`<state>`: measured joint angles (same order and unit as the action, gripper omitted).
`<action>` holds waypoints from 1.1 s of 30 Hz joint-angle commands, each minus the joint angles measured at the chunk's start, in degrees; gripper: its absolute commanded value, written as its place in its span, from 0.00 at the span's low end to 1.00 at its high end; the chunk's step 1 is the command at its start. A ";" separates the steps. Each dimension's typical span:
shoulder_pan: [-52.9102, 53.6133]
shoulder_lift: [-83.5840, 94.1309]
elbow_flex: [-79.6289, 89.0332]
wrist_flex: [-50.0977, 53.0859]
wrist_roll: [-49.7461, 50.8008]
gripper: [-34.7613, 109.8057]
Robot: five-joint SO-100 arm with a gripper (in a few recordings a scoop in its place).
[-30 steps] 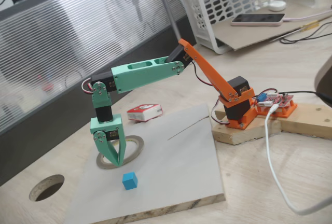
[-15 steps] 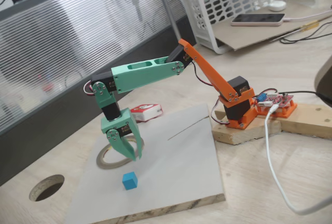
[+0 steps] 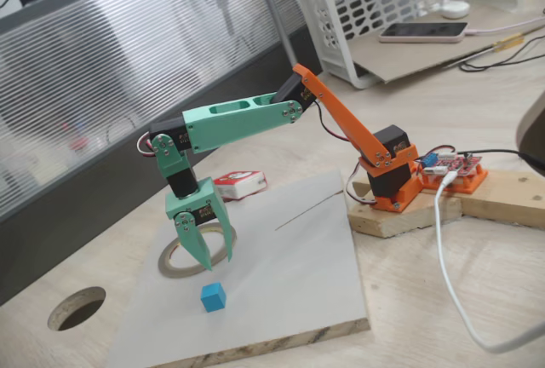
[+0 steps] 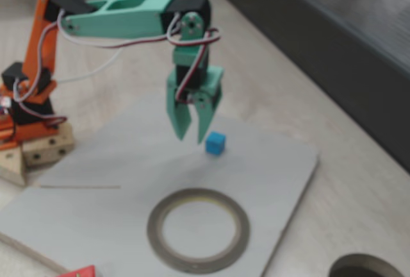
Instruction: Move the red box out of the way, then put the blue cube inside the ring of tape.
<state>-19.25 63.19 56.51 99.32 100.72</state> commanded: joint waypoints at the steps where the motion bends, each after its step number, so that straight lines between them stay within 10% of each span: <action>1: -0.70 1.58 -0.88 0.79 0.44 0.41; 10: -1.76 1.49 -0.18 1.49 0.53 0.58; 33: -9.05 1.05 -0.62 0.70 0.53 0.59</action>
<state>-27.42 63.19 56.34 99.49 100.72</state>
